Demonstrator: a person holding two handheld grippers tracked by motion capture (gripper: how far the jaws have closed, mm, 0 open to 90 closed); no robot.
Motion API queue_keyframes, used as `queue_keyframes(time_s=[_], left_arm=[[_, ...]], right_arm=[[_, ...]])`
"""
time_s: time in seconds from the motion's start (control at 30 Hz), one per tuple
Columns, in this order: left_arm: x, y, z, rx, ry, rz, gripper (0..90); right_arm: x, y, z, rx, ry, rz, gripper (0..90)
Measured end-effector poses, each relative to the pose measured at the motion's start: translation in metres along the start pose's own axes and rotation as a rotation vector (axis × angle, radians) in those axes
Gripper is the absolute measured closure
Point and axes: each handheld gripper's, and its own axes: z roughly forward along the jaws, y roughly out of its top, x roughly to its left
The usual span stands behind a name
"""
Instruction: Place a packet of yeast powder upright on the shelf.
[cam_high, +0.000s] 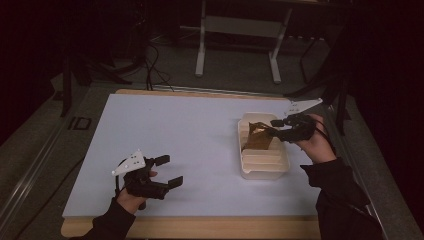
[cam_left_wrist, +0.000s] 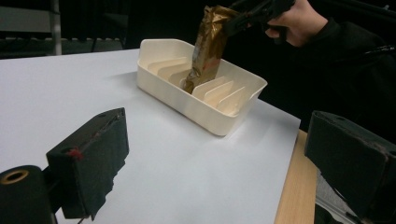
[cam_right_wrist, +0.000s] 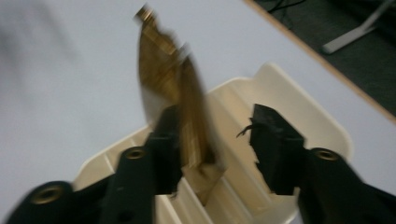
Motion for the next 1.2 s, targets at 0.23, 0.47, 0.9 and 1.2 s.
queue_keyframes(time_s=[0.23,0.47,0.9,1.2], left_arm=[[0.0,-0.001,0.0,0.005,0.003,-0.005,7.2],[0.0,-0.001,-0.001,0.008,0.017,0.011,7.3],[-0.001,-0.002,-0.001,0.017,0.021,0.027,7.3],[-0.003,-0.002,-0.001,0.018,0.025,0.04,7.2]], right_arm=[[0.006,0.009,-0.017,-0.094,-0.034,0.011,42.2],[0.018,0.016,-0.025,-0.122,-0.069,0.02,32.6],[0.051,0.022,-0.034,-0.189,-0.052,0.023,25.2],[0.08,0.019,-0.03,-0.201,-0.039,0.02,16.0]])
